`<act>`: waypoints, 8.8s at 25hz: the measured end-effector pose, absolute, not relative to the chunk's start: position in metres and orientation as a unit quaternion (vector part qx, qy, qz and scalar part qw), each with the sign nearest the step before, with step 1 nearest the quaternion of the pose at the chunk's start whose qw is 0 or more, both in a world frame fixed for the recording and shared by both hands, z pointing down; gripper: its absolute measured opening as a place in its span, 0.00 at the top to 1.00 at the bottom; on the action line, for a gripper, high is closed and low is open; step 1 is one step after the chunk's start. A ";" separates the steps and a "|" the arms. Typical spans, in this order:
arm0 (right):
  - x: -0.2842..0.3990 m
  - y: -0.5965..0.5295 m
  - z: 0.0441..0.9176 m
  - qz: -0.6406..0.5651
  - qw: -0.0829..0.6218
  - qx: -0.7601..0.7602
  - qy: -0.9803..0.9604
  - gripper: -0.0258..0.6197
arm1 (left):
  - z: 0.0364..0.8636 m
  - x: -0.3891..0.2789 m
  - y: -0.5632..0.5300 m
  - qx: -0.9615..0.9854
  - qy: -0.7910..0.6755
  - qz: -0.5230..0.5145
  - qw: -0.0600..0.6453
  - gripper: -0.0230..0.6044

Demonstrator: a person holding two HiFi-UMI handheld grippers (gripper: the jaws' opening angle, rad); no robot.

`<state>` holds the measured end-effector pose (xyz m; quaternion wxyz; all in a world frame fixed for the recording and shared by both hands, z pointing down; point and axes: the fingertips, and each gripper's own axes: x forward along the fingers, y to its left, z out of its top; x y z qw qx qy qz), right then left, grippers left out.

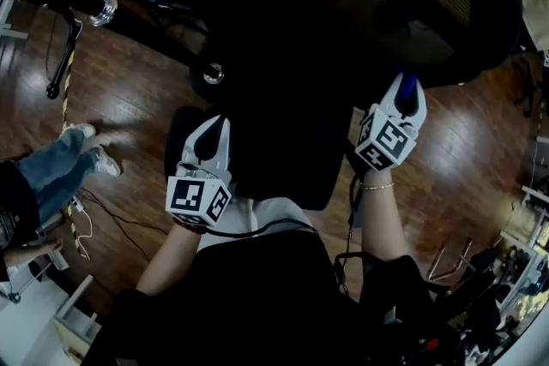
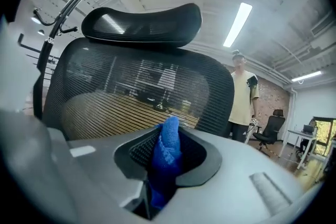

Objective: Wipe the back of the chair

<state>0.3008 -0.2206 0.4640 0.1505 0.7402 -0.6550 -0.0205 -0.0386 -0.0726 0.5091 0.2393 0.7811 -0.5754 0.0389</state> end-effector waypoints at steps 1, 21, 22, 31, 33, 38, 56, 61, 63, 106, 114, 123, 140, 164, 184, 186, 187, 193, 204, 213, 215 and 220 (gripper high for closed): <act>0.292 -0.222 0.465 -0.020 0.146 0.738 -0.658 0.85 | 0.509 -0.045 -0.073 0.777 -0.581 0.041 0.239 0.95; -0.039 -0.241 0.501 -0.113 0.179 0.534 -0.819 0.83 | 0.505 -0.155 -0.057 0.755 -0.605 0.036 0.250 0.95; -0.054 -0.241 0.505 -0.109 0.185 0.521 -0.826 0.83 | 0.505 -0.161 -0.057 0.753 -0.607 0.036 0.250 0.95; -0.137 -0.239 0.522 -0.072 0.219 0.451 -0.862 0.83 | 0.494 -0.205 -0.042 0.736 -0.632 0.032 0.240 0.95; -0.147 -0.239 0.523 -0.051 0.216 0.440 -0.870 0.83 | 0.493 -0.212 -0.035 0.738 -0.631 0.040 0.237 0.95; -0.142 -0.224 0.502 -0.024 0.169 0.430 -0.887 0.83 | 0.497 -0.234 -0.026 0.722 -0.650 0.057 0.229 0.95; 0.287 -0.120 0.529 0.089 0.157 0.674 -0.716 0.83 | 0.617 -0.014 -0.066 0.792 -0.536 0.129 0.261 0.95; 0.315 -0.147 0.553 0.077 0.189 0.683 -0.702 0.83 | 0.624 -0.029 -0.055 0.785 -0.548 0.141 0.253 0.95; 0.304 -0.158 0.568 0.082 0.196 0.677 -0.704 0.83 | 0.629 -0.051 -0.051 0.769 -0.566 0.135 0.264 0.95; -0.098 -0.206 0.626 0.039 0.181 0.528 -0.829 0.83 | 0.606 -0.154 0.036 0.798 -0.529 0.062 0.282 0.95; -0.117 -0.172 0.619 0.092 0.148 0.431 -0.885 0.83 | 0.617 -0.134 0.043 0.809 -0.514 0.093 0.270 0.95; 0.061 -0.103 0.654 0.166 0.182 0.523 -0.816 0.83 | 0.641 -0.067 0.021 0.820 -0.473 0.151 0.286 0.95; 0.300 -0.142 0.746 0.174 0.324 0.683 -0.631 0.83 | 0.683 -0.016 -0.026 0.791 -0.516 0.246 0.218 0.95; 0.160 -0.178 0.736 0.137 0.321 0.644 -0.681 0.83 | 0.656 -0.069 0.008 0.813 -0.508 0.218 0.182 0.95; -0.026 -0.191 0.754 0.141 0.308 0.624 -0.704 0.83 | 0.623 -0.093 0.041 0.860 -0.437 0.163 0.206 0.95; -0.042 -0.190 0.756 0.151 0.305 0.614 -0.712 0.83 | 0.621 -0.096 0.041 0.858 -0.445 0.153 0.208 0.95; -0.050 -0.189 0.757 0.154 0.305 0.608 -0.717 0.83 | 0.620 -0.098 0.041 0.856 -0.448 0.148 0.210 0.95; -0.110 -0.184 0.753 0.139 0.287 0.541 -0.778 0.83 | 0.617 -0.112 0.048 0.847 -0.474 0.134 0.203 0.95; -0.154 -0.169 0.690 0.110 0.177 0.431 -0.878 0.83 | 0.616 -0.119 0.051 0.832 -0.501 0.150 0.183 0.95; -0.054 -0.125 0.596 0.117 0.097 0.440 -0.885 0.83 | 0.592 -0.079 0.027 0.833 -0.512 0.108 0.181 0.95; -0.014 -0.101 0.577 0.076 0.107 0.445 -0.886 0.83 | 0.582 -0.079 0.007 0.820 -0.535 0.075 0.189 0.95; 0.122 -0.035 0.470 0.079 0.100 0.515 -0.848 0.83 | 0.490 -0.084 -0.016 0.816 -0.551 0.073 0.159 0.95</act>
